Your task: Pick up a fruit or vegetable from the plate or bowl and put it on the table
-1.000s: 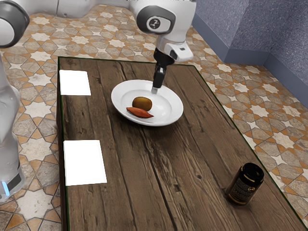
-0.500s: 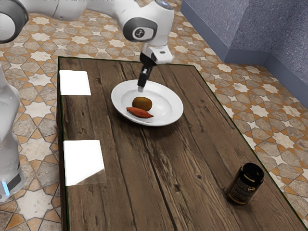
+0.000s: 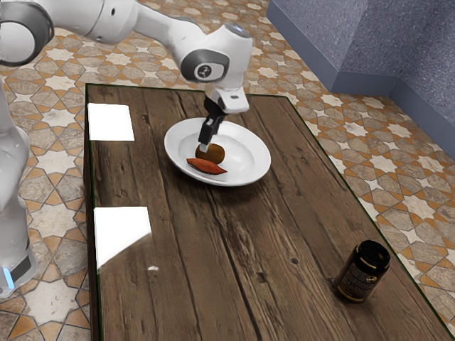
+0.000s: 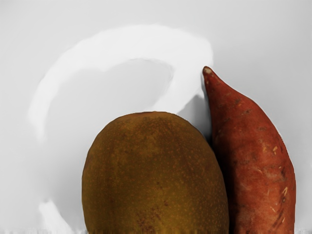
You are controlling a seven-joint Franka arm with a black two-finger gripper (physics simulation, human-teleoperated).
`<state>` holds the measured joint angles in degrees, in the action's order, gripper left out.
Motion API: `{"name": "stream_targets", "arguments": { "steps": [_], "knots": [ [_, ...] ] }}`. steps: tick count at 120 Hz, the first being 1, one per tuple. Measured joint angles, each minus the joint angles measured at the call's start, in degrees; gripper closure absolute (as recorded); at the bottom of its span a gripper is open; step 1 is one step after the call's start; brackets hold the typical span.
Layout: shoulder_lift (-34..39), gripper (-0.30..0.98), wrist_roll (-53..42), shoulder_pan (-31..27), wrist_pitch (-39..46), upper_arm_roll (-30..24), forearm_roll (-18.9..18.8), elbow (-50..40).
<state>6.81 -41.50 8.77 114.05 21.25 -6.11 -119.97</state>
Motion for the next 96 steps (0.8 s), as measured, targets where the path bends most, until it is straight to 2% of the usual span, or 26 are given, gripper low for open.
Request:
{"name": "stream_targets", "arguments": {
  "steps": [22, 62, 96],
  "knots": [
    [-0.1, 0.0, -1.3, 0.0, 0.9, 0.5, 0.6, -0.4],
    [-1.6, 0.0, -2.9, 0.2, 2.8, 0.4, 4.8, -0.4],
    [-3.6, 0.01, -3.7, 0.1, 4.0, 0.4, 6.0, -0.4]
  ]
}}
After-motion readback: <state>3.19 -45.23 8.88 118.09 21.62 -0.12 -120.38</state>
